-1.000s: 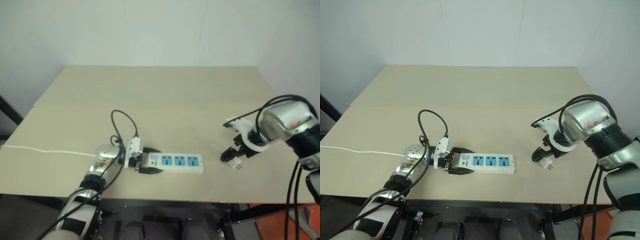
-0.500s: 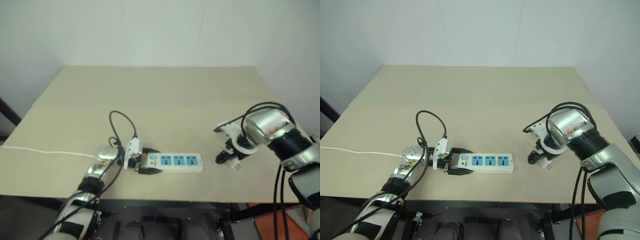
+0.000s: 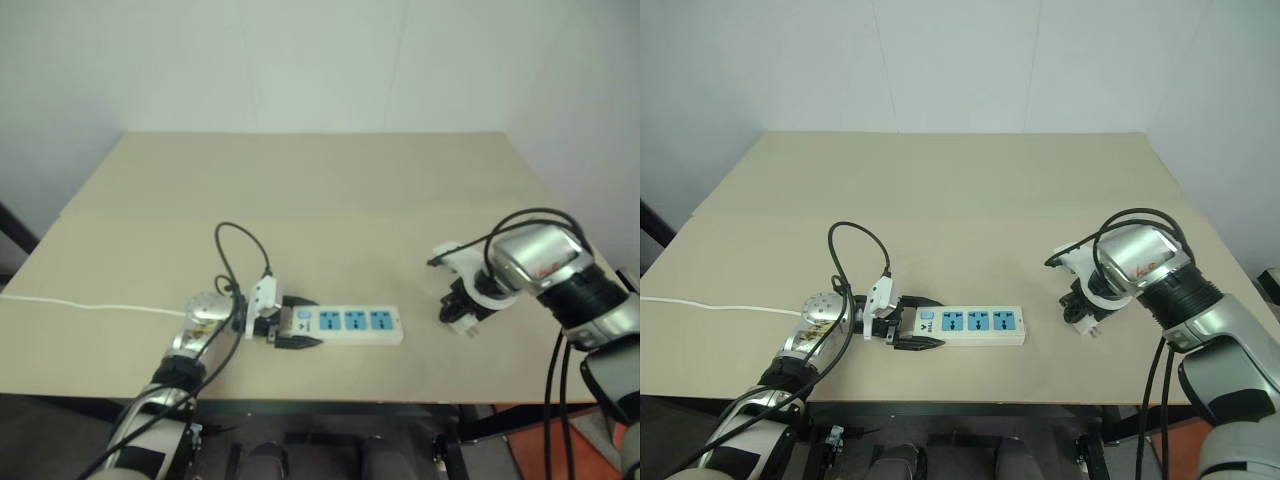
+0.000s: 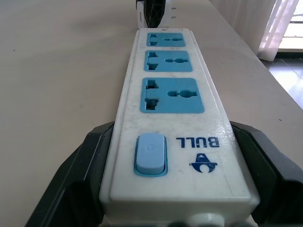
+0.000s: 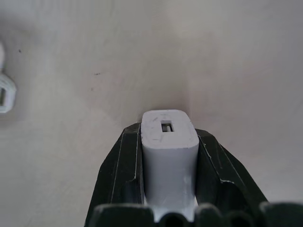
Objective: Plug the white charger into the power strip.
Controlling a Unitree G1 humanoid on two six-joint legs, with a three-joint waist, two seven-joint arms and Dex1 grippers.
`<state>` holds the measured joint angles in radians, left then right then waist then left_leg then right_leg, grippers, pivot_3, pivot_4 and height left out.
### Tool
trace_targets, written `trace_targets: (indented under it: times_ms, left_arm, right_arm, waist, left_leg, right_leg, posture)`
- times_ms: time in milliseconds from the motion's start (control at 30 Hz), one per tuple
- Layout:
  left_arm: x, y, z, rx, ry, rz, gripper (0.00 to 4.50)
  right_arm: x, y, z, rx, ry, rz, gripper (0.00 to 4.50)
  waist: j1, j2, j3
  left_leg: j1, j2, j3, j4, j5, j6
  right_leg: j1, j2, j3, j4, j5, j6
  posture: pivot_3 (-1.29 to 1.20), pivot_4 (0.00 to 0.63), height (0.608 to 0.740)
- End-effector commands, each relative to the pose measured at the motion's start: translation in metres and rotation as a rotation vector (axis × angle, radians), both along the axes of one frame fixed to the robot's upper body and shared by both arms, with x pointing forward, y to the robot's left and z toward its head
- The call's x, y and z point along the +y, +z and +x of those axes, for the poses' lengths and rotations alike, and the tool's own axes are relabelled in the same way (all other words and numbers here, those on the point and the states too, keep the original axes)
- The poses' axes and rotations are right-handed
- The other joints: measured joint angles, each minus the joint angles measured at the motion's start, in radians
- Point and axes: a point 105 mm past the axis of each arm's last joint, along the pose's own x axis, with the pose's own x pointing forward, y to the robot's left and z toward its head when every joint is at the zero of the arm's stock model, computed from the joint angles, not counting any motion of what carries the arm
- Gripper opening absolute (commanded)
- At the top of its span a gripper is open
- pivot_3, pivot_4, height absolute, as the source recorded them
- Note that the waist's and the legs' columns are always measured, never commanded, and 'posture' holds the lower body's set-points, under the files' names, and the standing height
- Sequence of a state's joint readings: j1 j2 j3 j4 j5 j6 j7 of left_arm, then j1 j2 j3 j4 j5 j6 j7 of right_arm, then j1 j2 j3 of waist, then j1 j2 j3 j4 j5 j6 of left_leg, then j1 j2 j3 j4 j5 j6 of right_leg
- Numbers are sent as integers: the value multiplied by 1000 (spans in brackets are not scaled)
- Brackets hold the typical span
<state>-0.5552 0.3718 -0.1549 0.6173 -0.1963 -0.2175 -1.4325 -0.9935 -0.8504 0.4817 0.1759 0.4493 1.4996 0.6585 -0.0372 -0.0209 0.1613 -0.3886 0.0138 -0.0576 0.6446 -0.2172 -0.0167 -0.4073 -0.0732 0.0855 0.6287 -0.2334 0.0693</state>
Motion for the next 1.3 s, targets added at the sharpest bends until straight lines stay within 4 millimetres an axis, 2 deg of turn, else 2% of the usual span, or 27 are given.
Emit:
trace_targets:
  times_ms: [33, 100, 167, 400, 467, 600, 733, 867, 1300]
  left_arm:
    - [6, -17, -3, 55, 6, 72, 3292]
    - [8, -17, -3, 58, 5, 78, 3292]
    - [9, -17, -3, 59, 4, 81, 3292]
    - [14, -13, 0, 55, 4, 85, 3292]
    - [16, -13, 0, 56, 4, 88, 3292]
    - [18, -12, 0, 57, 4, 95, 3292]
    - [19, -11, 0, 57, 4, 98, 3292]
    - [22, -14, -4, 65, -3, 106, 3292]
    - [19, -11, -6, 63, -20, 108, 3292]
  right_arm:
    - [5, 68, 30, -413, 24, 177, 1135]
    - [13, 88, 32, -611, 73, 251, 1135]
    - [25, 98, 25, -802, 142, 315, 1135]
    - [70, 97, -7, -923, 295, 663, 1135]
    - [84, 91, -18, -912, 397, 767, 1135]
    - [114, 66, -32, -898, 572, 830, 1135]
    - [134, 43, -38, -887, 700, 840, 1135]
    - [147, 26, -36, -873, 756, 866, 1135]
    - [172, 0, -41, -796, 894, 915, 1135]
  waist:
    - [-1, 0, 0]
    - [1, 0, 0]
    - [3, -2, -1]
    - [-9, -2, -1]
    - [-9, -2, -1]
    - [-11, -2, -1]
    - [-12, -2, -1]
    - [-13, -2, -1]
    - [-16, -2, 0]
  left_leg:
    - [0, 0, 0, 0, 0, 0]
    - [0, 1, -1, -1, 0, 0]
    - [0, 1, -2, -2, 0, 0]
    - [1, 1, -2, -1, 0, 0]
    - [2, 2, -3, -1, 0, 0]
    - [1, 2, -3, -1, 0, 0]
    - [2, 2, -2, -1, 0, 0]
    - [2, 3, -2, -1, 0, 0]
    - [2, 3, -2, -1, 0, 0]
  right_leg:
    - [0, 0, 0, 0, 0, 0]
    - [1, 1, -1, 0, 0, 0]
    - [2, 1, -2, -1, 0, 0]
    - [2, 2, -1, 1, 0, 0]
    - [2, 3, -1, 0, 0, 0]
    - [3, 3, -1, -1, 0, 0]
    - [2, 4, -1, 0, 0, -1]
    - [2, 4, -1, 0, 0, -1]
    - [2, 4, -1, 0, 0, -2]
  posture:
    - [0, 150, 740]
    - [0, 150, 740]
    - [0, 150, 740]
    - [0, 150, 740]
    - [0, 150, 740]
    - [0, 150, 740]
    - [0, 150, 740]
    - [0, 150, 740]
    - [0, 150, 740]
